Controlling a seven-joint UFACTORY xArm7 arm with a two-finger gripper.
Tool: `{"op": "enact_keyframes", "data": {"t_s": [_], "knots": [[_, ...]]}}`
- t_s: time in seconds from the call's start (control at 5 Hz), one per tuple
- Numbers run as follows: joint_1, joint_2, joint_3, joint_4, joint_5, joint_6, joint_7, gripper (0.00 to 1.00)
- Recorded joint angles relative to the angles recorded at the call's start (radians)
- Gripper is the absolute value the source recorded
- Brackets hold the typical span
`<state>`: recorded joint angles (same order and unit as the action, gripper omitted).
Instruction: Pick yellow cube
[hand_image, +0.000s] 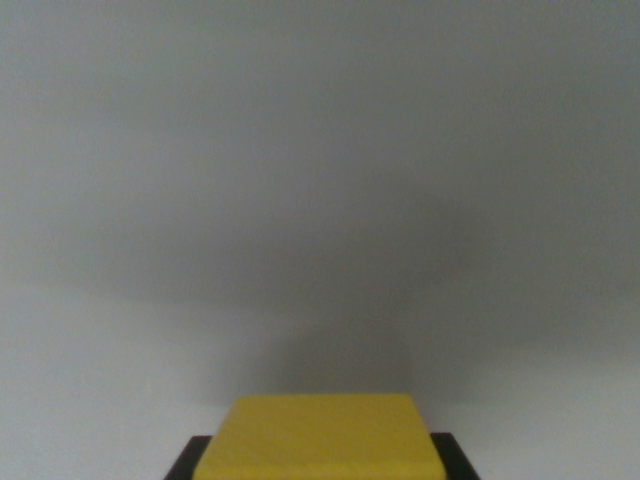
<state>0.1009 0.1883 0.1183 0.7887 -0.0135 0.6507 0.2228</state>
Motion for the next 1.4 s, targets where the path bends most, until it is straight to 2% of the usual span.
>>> {"op": "enact_keyframes", "data": {"t_s": [0.2, 0.4, 0.6, 0.8, 1.0, 1.2, 1.4], "knots": [[-0.0006, -0.015, 0.0, 0.015, 0.0022, 0.031, -0.001, 1.0], [-0.0006, -0.015, 0.0, 0.015, 0.0022, 0.031, -0.001, 1.0], [-0.0013, -0.033, 0.0, 0.032, 0.0046, 0.064, -0.003, 1.0], [-0.0013, -0.033, 0.0, 0.032, 0.0046, 0.064, -0.003, 1.0], [-0.0022, -0.052, 0.001, 0.051, 0.0074, 0.103, -0.005, 1.0], [-0.0022, -0.052, 0.001, 0.051, 0.0074, 0.103, -0.005, 1.0], [-0.003, -0.074, 0.001, 0.072, 0.0104, 0.145, -0.007, 1.0]]}}
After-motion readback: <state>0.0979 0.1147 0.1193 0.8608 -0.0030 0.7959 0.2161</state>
